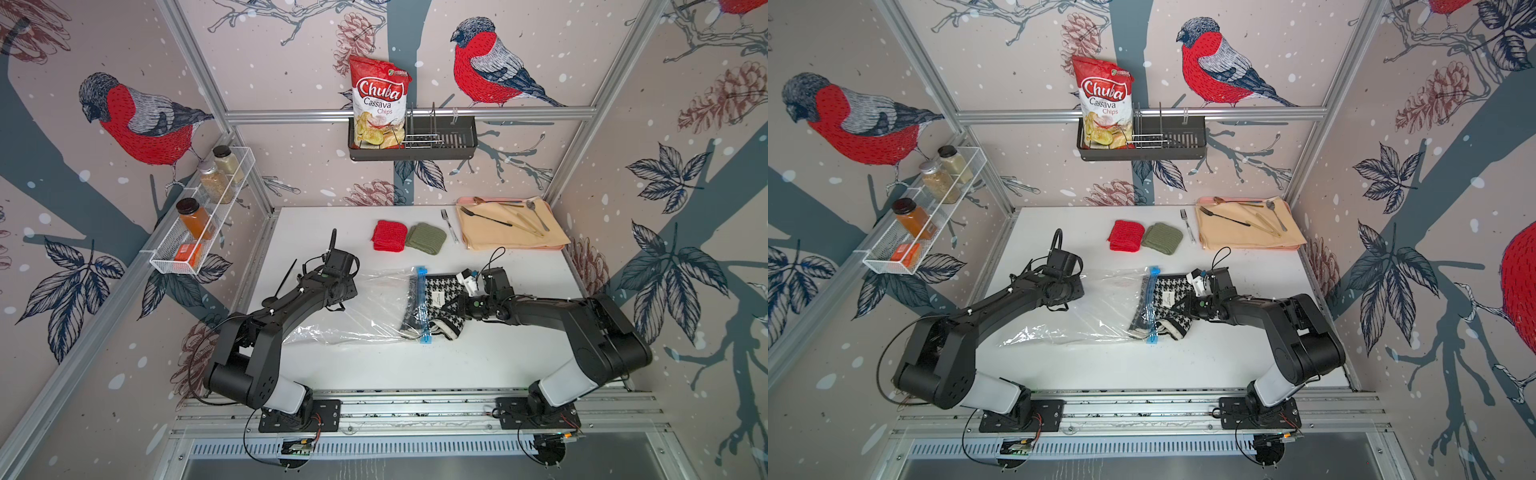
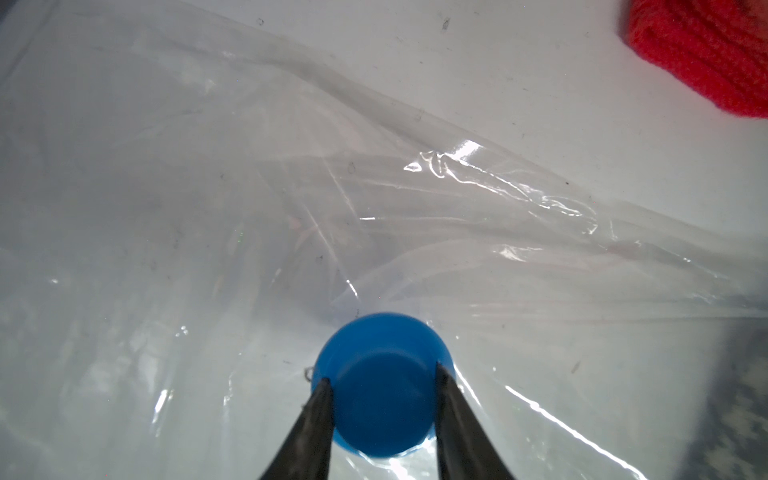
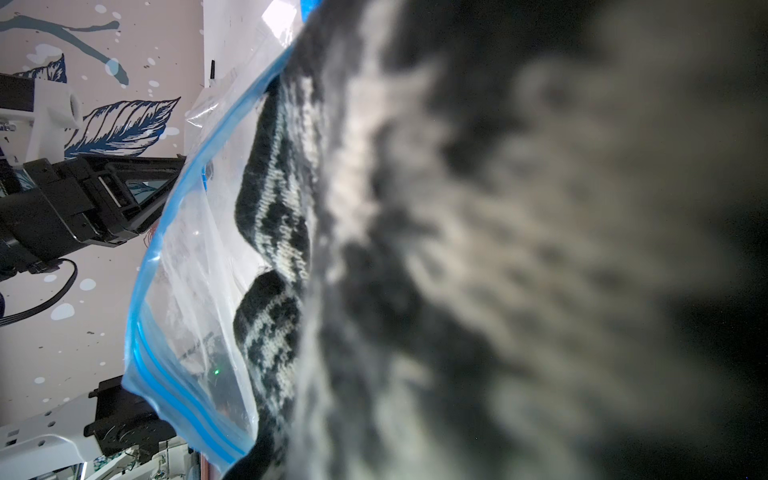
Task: Take the scarf out of the vacuum bag
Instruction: Take out the scarf from the vacuum bag.
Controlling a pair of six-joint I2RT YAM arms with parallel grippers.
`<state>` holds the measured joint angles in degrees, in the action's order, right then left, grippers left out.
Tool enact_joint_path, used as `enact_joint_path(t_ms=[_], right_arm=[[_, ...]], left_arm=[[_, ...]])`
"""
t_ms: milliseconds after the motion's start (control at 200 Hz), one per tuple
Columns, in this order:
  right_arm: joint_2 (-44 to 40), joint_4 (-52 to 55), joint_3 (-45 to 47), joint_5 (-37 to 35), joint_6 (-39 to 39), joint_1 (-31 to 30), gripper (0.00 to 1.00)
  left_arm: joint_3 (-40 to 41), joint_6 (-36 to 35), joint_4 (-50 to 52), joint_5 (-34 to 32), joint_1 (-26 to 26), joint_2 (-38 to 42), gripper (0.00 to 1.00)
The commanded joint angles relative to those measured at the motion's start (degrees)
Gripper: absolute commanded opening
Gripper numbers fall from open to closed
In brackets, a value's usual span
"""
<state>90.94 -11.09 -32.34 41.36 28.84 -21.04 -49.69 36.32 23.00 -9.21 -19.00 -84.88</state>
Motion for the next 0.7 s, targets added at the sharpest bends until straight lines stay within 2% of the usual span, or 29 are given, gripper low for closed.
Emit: enact_joint_path(t_ms=[0, 695], right_arm=[[-0.8, 1.8, -0.2, -1.4, -0.1, 0.2, 0.00], [-0.4, 1.9, 0.0, -2.0, 0.1, 1.2, 0.00]], left_arm=[[-0.1, 0.7, 0.8, -4.1, 0.3, 0.2, 0.11], [-0.4, 0.8, 0.8, -3.6, 0.3, 0.0, 0.11]])
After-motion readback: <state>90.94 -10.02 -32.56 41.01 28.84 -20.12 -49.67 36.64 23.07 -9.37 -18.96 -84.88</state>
